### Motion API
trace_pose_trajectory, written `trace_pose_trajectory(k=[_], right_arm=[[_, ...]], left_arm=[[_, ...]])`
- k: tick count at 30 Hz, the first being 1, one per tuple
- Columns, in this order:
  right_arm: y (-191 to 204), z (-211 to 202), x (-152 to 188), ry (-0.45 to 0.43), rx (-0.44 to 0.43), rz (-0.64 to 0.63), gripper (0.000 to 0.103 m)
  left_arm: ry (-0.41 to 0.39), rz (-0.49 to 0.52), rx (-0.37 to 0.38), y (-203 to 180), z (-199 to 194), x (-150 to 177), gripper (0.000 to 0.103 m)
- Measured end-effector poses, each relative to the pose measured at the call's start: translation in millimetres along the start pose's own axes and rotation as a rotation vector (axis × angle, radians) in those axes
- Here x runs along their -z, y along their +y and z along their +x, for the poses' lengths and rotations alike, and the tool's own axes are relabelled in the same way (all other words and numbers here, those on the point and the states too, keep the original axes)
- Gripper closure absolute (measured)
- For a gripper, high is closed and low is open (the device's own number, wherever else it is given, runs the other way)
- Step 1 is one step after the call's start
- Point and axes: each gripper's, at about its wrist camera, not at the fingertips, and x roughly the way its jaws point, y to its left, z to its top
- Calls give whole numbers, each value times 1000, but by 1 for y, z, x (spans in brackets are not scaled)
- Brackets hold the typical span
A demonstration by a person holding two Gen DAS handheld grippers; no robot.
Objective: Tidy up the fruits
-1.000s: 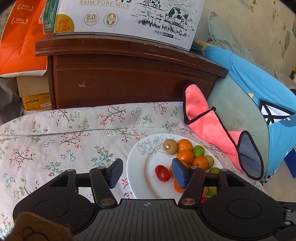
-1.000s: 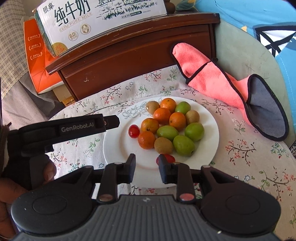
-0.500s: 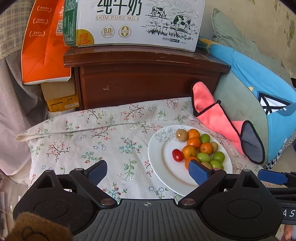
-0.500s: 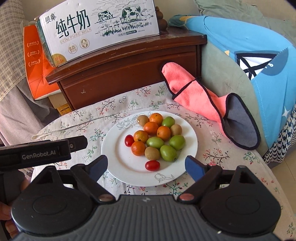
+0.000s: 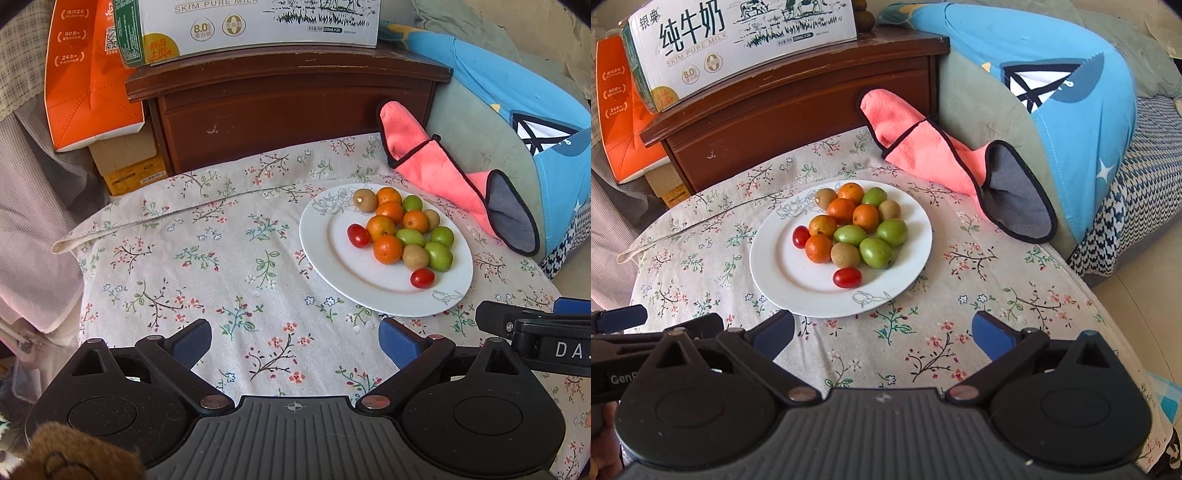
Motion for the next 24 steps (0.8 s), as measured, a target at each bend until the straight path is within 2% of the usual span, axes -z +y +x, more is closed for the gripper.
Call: trace_pose_trajectory(k=[16,24], right_arm=[[-3,18,-4,54,59,47,1],[5,27,-3,67,101,-2,1]], left_arm=[[35,-31,-31,1,17,-7,5],[46,-48,-44,0,25,-10,5]])
